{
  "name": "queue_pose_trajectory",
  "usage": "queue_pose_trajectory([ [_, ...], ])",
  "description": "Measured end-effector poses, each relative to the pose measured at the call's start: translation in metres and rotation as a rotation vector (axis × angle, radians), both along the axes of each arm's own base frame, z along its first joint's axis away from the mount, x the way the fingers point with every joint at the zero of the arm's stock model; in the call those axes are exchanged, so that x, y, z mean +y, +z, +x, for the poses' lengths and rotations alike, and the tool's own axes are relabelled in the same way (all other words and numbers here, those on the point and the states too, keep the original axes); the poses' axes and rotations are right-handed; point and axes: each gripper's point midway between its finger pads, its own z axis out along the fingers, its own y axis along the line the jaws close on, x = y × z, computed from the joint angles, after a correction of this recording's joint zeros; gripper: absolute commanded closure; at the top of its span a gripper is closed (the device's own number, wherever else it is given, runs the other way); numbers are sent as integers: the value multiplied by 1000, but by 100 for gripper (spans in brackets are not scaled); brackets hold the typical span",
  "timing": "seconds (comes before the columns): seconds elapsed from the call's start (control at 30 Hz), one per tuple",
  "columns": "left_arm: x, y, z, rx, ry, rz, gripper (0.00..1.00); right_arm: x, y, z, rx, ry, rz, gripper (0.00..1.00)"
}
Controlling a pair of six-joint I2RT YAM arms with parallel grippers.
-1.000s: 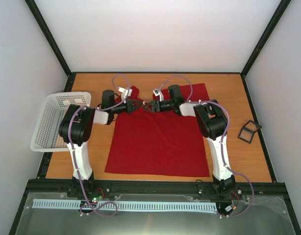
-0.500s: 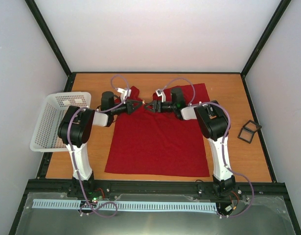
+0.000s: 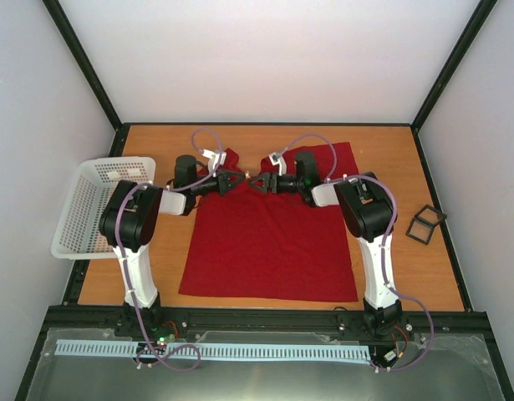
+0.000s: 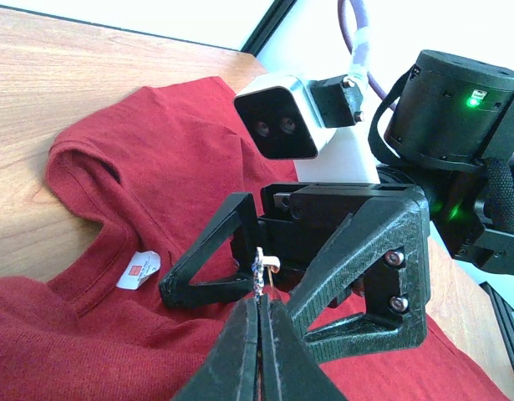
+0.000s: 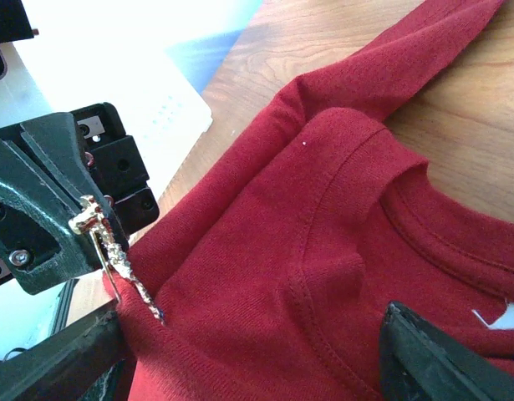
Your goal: Pin the brooch onto the clothing
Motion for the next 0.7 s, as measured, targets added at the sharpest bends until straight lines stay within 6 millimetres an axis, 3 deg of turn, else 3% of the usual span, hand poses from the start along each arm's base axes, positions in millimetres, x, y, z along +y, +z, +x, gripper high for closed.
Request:
queue_pose_trajectory([
  [0.7,-6,12,-7,-12,-60,-18,99,-17,15,-5,-46,-53,-32,12],
])
